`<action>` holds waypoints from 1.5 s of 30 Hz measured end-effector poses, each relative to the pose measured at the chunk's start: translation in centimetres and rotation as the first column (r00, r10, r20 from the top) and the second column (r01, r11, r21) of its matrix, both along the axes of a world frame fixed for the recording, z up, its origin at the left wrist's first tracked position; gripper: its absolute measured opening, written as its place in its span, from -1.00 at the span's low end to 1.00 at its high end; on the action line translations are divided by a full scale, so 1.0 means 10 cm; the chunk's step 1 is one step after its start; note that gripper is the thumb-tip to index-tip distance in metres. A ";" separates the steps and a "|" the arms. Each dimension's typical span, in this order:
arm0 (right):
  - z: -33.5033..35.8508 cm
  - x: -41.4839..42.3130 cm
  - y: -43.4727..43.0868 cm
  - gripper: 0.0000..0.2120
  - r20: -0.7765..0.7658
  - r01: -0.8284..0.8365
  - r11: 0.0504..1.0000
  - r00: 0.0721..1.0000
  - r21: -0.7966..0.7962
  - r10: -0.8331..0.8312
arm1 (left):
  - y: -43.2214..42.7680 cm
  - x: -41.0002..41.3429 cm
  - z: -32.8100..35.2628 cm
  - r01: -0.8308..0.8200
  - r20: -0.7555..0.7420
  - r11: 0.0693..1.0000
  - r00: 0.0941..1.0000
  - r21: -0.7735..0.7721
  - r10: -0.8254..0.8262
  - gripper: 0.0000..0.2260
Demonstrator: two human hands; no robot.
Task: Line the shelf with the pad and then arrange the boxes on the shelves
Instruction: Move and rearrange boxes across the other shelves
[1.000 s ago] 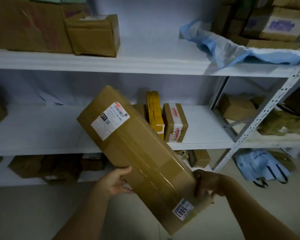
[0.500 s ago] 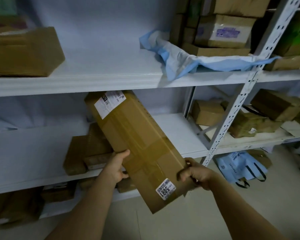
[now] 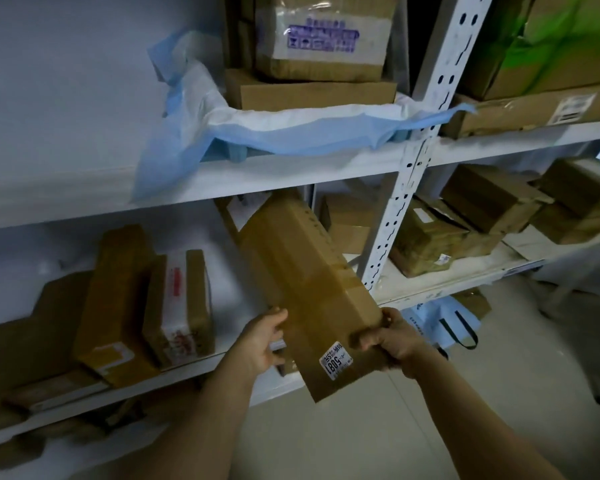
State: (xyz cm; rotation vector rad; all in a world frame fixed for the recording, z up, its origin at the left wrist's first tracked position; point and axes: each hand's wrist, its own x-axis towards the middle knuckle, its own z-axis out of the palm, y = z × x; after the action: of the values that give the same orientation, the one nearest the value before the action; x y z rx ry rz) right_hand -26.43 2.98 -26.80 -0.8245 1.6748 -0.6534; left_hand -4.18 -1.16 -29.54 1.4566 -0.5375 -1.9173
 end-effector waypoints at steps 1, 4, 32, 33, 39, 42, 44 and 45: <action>-0.07 0.01 -0.07 -0.34 -0.050 0.043 0.999 0.998 -0.012 -0.043 | -0.02 -0.11 -0.02 0.040 -0.028 0.999 0.999 0.018 -0.039 -0.59; -0.22 0.17 -0.28 -0.28 -0.248 0.135 0.990 0.959 -0.030 -0.138 | -0.08 -0.37 -0.10 0.158 -0.008 0.986 0.987 0.052 -0.158 -0.52; -0.78 0.36 -1.25 -0.36 -0.461 0.240 0.888 0.784 -0.392 -0.416 | -1.08 -1.16 -0.40 0.193 0.266 0.966 0.953 -0.170 -0.143 -0.41; -0.76 0.37 -1.24 -0.33 -0.472 0.249 0.893 0.778 -0.374 -0.415 | -1.07 -1.13 -0.38 0.229 0.281 0.959 0.943 -0.165 -0.176 -0.42; -0.70 0.63 -1.02 -0.42 -0.358 0.485 0.799 0.719 -0.357 -0.596 | -0.89 -0.52 -0.23 0.052 0.505 0.965 0.859 -0.258 0.088 -0.54; -0.61 1.04 -0.97 -0.68 -0.238 0.393 0.837 0.833 -0.381 -0.499 | -0.77 0.11 -0.10 -0.162 0.685 0.904 0.604 -0.395 0.407 -0.70; -0.61 1.39 -0.95 -0.75 -0.226 0.177 0.943 0.943 -0.280 -0.244 | -0.67 0.54 -0.07 -0.183 0.765 0.861 0.397 -0.475 0.506 -0.72; -0.64 1.58 -0.95 -0.71 -0.205 0.048 0.977 0.974 -0.208 -0.091 | -0.62 0.74 -0.08 -0.171 0.799 0.856 0.306 -0.488 0.517 -0.71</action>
State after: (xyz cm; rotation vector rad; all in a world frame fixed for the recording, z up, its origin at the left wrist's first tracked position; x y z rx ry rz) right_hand -10.63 -6.51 -33.22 -1.0139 1.8593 -0.8177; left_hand 3.20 -7.39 -30.38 2.1167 -0.8588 -0.4352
